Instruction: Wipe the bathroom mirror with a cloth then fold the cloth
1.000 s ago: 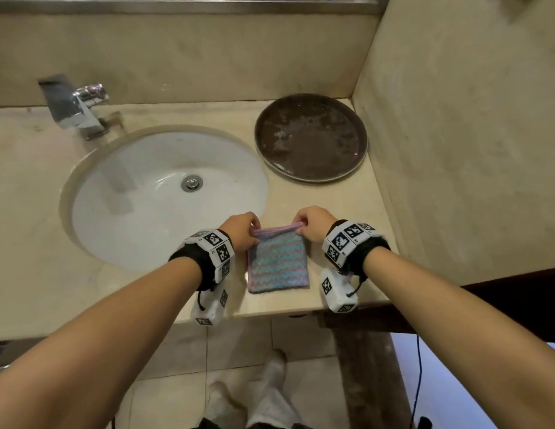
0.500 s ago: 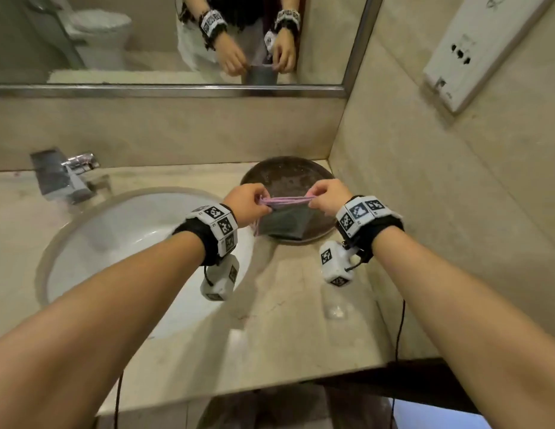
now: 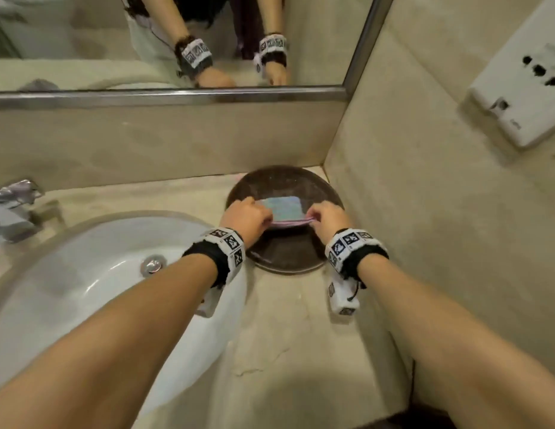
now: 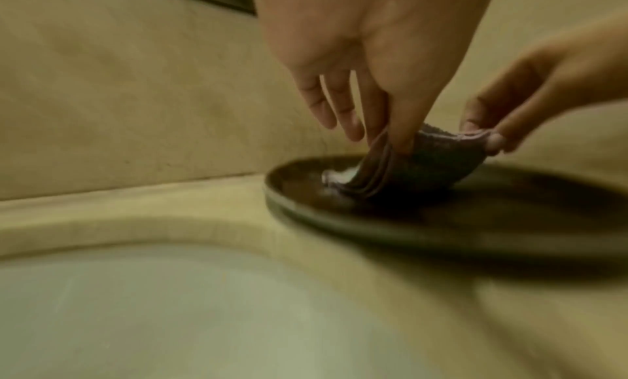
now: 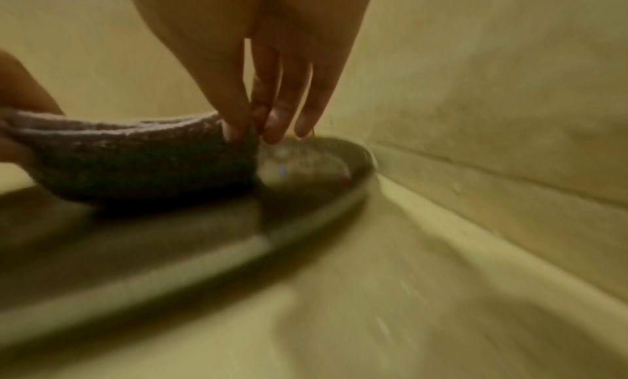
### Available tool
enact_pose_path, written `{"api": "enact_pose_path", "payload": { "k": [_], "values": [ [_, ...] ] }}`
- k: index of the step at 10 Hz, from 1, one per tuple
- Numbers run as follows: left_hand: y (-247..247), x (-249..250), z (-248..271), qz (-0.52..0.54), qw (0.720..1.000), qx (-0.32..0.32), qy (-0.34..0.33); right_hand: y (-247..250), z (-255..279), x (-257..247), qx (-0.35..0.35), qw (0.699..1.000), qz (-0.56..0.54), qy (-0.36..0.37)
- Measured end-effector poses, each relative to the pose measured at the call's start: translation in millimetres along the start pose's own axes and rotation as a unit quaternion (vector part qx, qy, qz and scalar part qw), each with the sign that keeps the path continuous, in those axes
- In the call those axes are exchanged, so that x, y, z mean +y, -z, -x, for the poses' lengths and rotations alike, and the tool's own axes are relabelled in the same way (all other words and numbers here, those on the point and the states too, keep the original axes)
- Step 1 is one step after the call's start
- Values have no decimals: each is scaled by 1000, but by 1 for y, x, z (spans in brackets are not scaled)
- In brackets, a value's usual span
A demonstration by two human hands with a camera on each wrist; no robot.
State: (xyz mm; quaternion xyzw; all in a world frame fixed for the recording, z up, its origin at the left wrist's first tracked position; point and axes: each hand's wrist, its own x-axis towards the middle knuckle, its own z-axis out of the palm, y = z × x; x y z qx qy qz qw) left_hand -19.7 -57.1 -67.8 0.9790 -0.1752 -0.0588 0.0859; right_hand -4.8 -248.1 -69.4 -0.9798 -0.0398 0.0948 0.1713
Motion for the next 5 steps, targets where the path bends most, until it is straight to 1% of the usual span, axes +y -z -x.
{"api": "enact_pose_path", "payload": {
  "k": [1,2,3,4,5],
  "values": [
    [-38,0,9,-29,998,-59,-19,-29,7,11,-77,996,40,-9],
    [-42,1,11,-16,998,-53,-10,-27,5,9,-93,993,66,-9],
    [-32,7,10,-43,995,-90,-13,-16,4,3,-134,982,134,17],
    [-21,12,14,-29,988,-152,-7,-11,8,2,-187,969,160,23],
    [-4,9,18,25,988,-147,31,4,13,-3,-182,977,112,24]
  ]
}}
